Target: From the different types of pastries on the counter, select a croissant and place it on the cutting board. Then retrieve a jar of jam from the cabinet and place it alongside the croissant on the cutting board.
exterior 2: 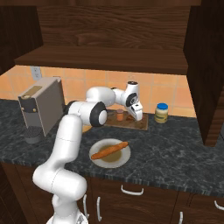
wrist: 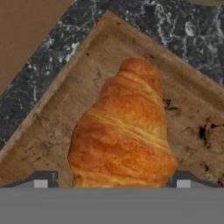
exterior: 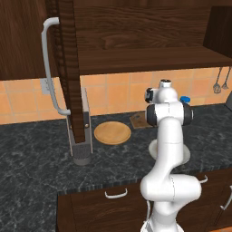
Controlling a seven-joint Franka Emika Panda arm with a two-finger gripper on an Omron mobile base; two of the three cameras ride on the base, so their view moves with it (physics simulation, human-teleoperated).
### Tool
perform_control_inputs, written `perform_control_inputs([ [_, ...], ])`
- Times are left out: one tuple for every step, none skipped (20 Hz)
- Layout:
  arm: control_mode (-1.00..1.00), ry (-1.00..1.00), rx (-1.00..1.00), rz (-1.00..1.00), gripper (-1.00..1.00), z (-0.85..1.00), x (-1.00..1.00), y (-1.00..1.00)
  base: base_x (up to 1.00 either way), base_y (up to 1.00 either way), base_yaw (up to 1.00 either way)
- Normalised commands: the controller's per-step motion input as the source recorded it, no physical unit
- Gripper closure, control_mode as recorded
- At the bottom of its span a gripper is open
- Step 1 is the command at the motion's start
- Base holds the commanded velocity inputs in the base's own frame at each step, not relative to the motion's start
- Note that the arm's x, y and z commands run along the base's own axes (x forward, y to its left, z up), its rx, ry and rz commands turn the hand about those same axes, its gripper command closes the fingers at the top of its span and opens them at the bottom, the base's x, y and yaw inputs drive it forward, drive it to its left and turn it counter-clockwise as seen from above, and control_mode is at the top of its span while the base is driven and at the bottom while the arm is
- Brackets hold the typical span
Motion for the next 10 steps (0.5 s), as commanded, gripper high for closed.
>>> perform_control_inputs([
  [-1.00, 0.00, 0.00, 0.03, -1.00, -0.04, -0.79, 0.24, 0.00, 0.00, 0.00],
  [-1.00, -0.01, 0.00, 0.04, -1.00, 0.00, -0.99, 0.38, 0.00, 0.00, 0.00],
  [-1.00, -0.01, 0.00, 0.03, -1.00, 0.00, -1.00, 0.56, 0.00, 0.00, 0.00],
  [-1.00, -0.13, 0.00, 0.03, -1.00, 0.00, -1.00, 0.57, 0.00, 0.00, 0.00],
  [-1.00, -0.21, 0.00, 0.03, -1.00, 0.00, -0.91, 0.41, 0.00, 0.00, 0.00],
  [-1.00, -0.05, 0.00, 0.00, -1.00, 0.00, 0.00, 0.01, 0.00, 0.00, 0.00],
  [-1.00, 0.00, 0.00, 0.00, -1.00, 0.00, 0.00, 0.00, 0.00, 0.00, 0.00],
  [-1.00, 0.00, 0.00, 0.00, -1.00, 0.00, 0.00, 0.00, 0.00, 0.00, 0.00],
  [-1.00, -0.01, 0.00, 0.00, -1.00, 0.01, -0.02, 0.00, 0.00, 0.00, 0.00],
  [-1.00, -0.11, -0.05, 0.00, -1.00, 0.29, -0.05, 0.00, 0.00, 0.00, 0.00],
])
